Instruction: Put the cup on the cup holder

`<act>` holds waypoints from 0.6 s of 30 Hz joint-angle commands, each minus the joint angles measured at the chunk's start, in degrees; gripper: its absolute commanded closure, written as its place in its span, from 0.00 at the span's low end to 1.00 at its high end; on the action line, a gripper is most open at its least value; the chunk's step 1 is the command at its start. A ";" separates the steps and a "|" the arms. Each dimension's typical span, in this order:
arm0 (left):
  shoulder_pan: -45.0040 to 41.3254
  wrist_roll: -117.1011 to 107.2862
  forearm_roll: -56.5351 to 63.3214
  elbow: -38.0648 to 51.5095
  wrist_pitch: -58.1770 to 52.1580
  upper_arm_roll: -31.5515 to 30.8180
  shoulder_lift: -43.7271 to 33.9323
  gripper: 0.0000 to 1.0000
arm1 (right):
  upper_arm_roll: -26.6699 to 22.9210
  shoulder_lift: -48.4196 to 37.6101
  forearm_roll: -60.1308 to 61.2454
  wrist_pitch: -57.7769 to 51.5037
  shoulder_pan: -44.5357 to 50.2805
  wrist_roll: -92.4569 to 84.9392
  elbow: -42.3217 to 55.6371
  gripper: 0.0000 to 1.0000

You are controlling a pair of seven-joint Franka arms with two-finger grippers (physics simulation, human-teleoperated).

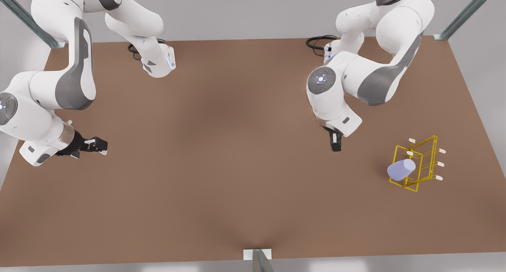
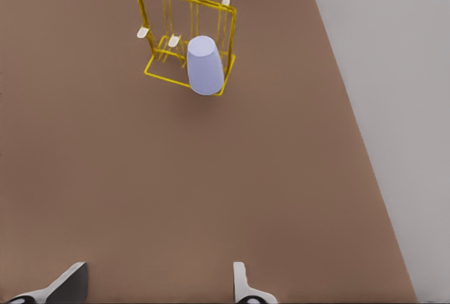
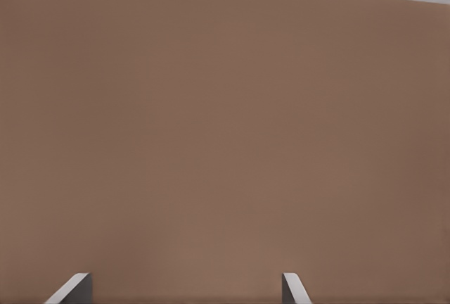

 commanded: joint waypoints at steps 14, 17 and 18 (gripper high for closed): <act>-21.01 114.26 -50.44 -3.08 14.05 60.91 -12.77 0.00 | 0.02 0.05 0.07 -0.23 -0.42 0.43 -0.15 0.00; -21.28 114.35 -50.36 -3.08 14.31 60.91 -12.33 0.00 | 0.02 0.05 0.07 -0.23 -0.42 0.43 -0.15 0.00; -21.01 114.35 -50.44 -3.08 14.22 60.91 -12.42 0.00 | 0.02 0.05 0.07 -0.23 -0.42 0.43 -0.15 0.00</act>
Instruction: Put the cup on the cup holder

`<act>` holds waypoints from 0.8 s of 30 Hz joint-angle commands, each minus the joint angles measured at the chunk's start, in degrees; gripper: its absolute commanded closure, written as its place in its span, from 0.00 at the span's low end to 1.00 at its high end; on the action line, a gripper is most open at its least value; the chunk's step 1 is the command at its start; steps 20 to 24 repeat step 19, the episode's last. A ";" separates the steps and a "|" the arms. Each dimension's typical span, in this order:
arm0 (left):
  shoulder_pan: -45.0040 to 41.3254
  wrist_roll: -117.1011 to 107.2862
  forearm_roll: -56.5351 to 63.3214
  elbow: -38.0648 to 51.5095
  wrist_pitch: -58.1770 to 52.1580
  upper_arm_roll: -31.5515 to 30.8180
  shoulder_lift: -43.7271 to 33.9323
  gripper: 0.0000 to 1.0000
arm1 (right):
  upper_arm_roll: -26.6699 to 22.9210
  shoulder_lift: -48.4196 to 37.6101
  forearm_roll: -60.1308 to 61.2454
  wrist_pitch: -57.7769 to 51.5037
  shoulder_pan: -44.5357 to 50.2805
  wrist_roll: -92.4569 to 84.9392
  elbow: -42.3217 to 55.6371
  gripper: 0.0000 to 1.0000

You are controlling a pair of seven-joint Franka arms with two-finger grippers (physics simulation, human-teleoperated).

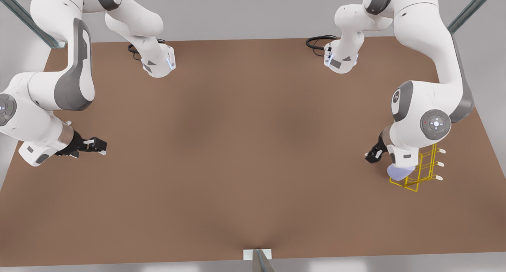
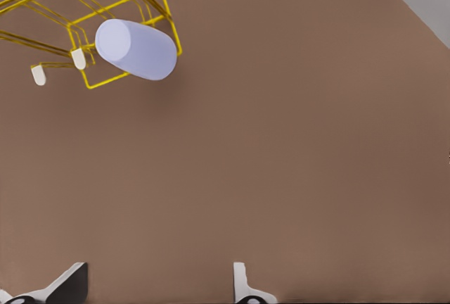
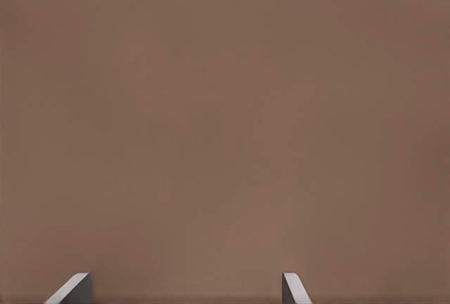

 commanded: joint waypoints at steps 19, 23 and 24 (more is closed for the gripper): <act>-0.52 43.10 -0.58 2.51 -0.53 0.08 3.99 0.00 | -0.07 11.88 -0.65 8.66 -0.26 -0.14 -0.24 0.00; -0.52 43.10 -0.58 2.51 -0.53 0.08 3.99 0.00 | -0.07 11.88 -0.65 8.66 -0.26 -0.14 -0.24 0.00; -0.52 43.10 -0.58 2.51 -0.53 0.08 3.99 0.00 | -0.07 11.88 -0.65 8.66 -0.26 -0.14 -0.24 0.00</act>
